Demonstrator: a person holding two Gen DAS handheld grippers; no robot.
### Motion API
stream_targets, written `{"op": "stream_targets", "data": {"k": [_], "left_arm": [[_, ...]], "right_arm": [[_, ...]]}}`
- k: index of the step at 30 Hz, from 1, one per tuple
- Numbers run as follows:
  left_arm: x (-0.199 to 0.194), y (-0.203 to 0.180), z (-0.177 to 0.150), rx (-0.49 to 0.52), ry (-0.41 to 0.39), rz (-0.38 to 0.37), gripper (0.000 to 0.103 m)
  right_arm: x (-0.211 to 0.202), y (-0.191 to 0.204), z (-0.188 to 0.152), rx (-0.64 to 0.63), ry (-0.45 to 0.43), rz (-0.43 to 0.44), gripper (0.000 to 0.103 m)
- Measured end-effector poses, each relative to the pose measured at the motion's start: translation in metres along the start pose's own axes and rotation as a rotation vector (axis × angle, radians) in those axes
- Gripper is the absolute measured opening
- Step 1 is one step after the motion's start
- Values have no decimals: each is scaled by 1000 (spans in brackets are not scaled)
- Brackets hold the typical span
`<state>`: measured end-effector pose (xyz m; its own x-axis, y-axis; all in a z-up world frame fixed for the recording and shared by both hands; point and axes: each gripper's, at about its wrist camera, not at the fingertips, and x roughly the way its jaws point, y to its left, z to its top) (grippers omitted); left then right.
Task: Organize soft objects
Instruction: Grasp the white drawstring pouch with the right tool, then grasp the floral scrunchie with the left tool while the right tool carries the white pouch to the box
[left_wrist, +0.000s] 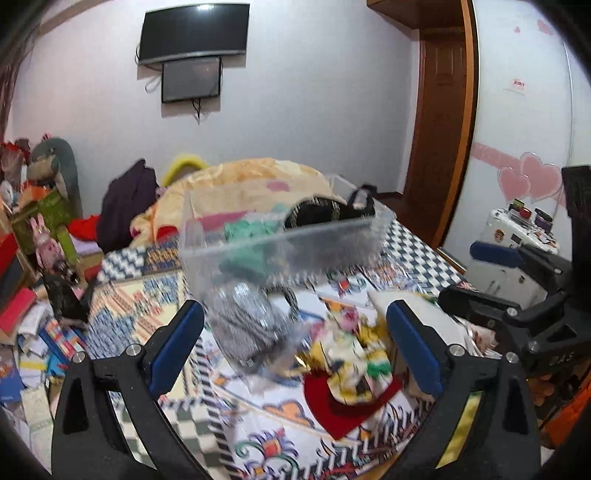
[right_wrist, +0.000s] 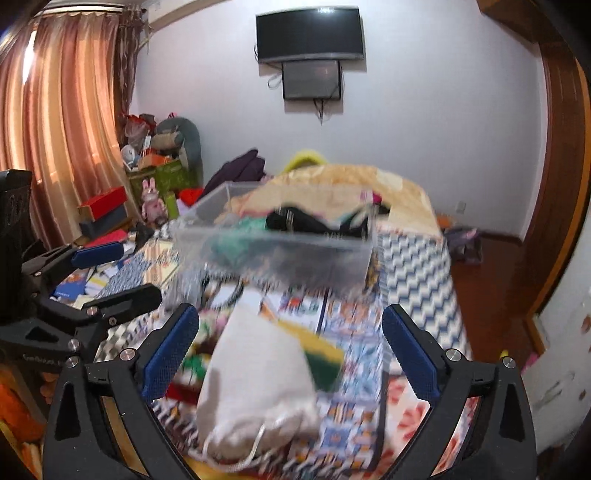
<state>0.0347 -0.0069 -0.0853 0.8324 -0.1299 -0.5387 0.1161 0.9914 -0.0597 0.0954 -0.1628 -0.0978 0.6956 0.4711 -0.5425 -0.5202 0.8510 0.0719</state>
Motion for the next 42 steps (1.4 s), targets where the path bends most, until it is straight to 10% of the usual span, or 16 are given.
{"op": "stream_targets", "data": {"k": [12,24,30,42], "left_arm": [[14,-15,-30,-2,80,-65,77],[29,-26,-42,35,122,-111,15],[19,-22,-36,25,87,-120,9],[-11,-11,-4,9,-35,-100,7]], "right_arm": [[13,-1,-44,51,133,68,98],[20,-3,-53,88,155,108,36],[11,1,-48,68,119,103,19],[-9,-2,-14,53,22,102,17]]}}
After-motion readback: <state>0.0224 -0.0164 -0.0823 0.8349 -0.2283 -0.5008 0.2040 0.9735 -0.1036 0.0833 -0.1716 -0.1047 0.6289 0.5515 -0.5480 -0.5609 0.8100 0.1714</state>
